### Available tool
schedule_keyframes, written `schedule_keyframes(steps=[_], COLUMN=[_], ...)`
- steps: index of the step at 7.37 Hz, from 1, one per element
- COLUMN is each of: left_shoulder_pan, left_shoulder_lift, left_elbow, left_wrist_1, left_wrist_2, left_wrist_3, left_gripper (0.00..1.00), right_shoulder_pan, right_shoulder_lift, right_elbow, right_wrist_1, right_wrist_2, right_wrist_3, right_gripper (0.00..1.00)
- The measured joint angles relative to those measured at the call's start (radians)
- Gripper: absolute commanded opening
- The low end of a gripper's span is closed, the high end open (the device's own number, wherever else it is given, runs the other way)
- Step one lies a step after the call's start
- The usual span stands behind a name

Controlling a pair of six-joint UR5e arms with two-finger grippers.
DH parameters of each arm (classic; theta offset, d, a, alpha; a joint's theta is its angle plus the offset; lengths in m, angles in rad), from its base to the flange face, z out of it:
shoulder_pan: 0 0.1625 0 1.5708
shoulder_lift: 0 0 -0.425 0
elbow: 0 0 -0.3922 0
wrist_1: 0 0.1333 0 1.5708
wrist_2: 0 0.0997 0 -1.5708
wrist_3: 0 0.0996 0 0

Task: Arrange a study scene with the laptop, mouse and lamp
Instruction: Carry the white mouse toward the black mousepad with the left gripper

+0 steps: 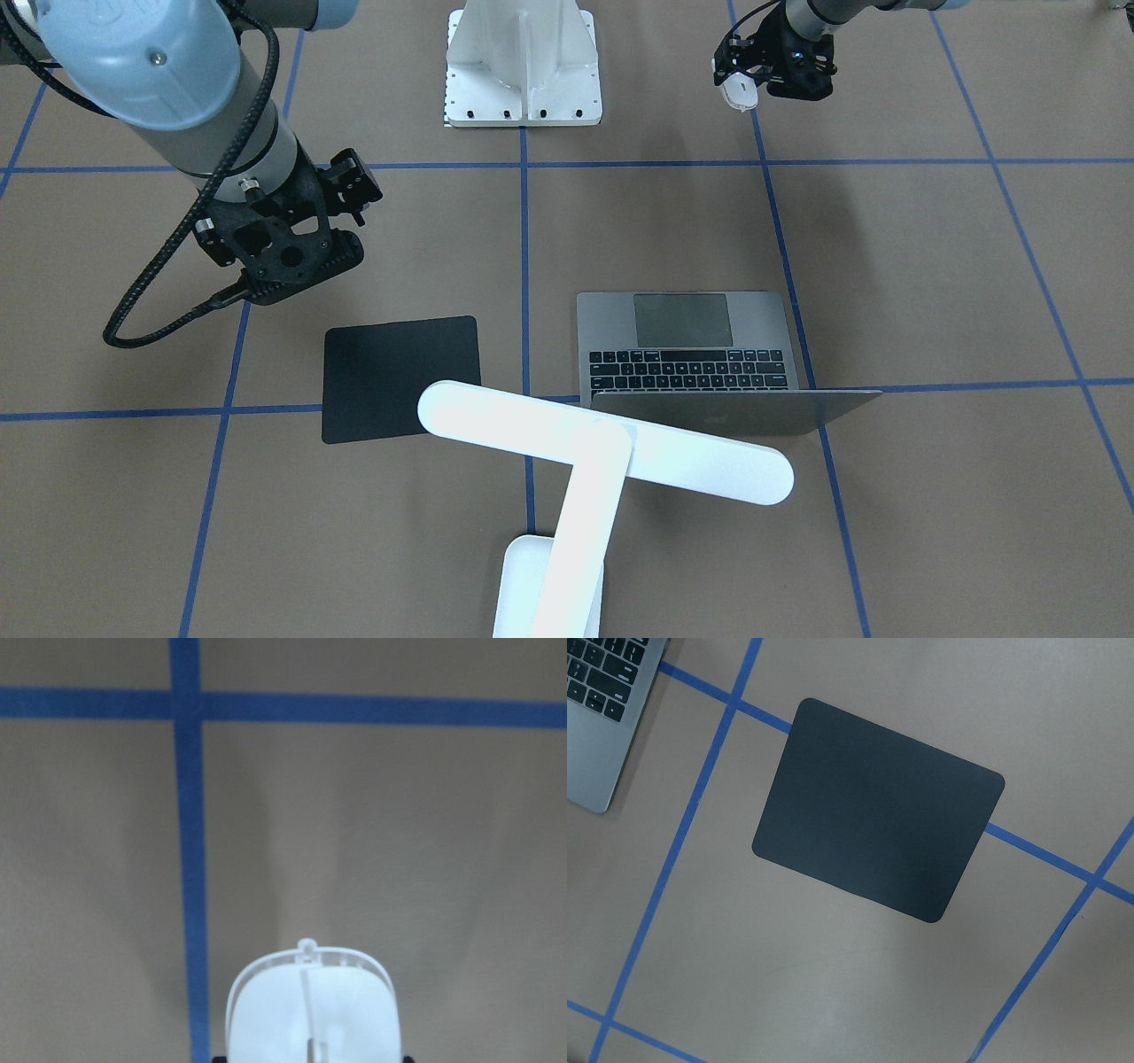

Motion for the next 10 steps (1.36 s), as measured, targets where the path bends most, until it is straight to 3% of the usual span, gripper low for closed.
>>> schedule_keyframes(steps=[4, 8, 10], left_shoulder_pan=[-0.207, -0.253, -0.253], left_shoulder_lift=[-0.275, -0.571, -0.697], left_elbow=[0.131, 0.354, 0.418], left_wrist_1=[0.006, 0.020, 0.113], left_wrist_2=[-0.078, -0.075, -0.069], left_wrist_3=[0.005, -0.002, -0.006], left_gripper=[0.61, 0.61, 0.61], right_shoulder_pan=[0.029, 0.054, 0.067], right_shoulder_lift=[-0.020, -0.045, -0.054], right_elbow=[0.010, 0.005, -0.006], right_wrist_1=[0.001, 0.007, 0.011], right_wrist_2=[0.001, 0.001, 0.000], right_wrist_3=[0.000, 0.000, -0.014], right_gripper=[1.00, 1.00, 1.00])
